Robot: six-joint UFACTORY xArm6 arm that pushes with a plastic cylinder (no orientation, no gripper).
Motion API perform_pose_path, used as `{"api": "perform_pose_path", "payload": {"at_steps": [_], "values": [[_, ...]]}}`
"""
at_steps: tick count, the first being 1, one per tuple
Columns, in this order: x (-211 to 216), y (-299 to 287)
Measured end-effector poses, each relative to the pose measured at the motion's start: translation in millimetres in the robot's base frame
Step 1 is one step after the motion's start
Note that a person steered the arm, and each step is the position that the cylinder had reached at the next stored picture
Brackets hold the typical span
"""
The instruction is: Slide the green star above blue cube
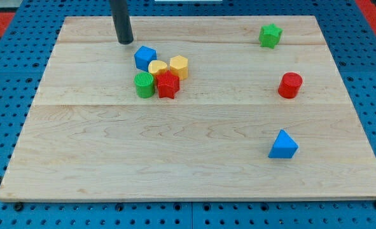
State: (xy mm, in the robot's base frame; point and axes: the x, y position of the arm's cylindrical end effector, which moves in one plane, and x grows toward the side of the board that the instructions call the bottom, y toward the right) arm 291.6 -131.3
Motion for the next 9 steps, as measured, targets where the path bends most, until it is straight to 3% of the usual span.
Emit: {"api": "perform_pose_path", "payload": {"at_steps": [1, 2, 4, 5, 6, 7, 9], "values": [[44, -1], [48, 40], [10, 20], [-33, 112], [-49, 225], [-77, 272], [-42, 321]]}}
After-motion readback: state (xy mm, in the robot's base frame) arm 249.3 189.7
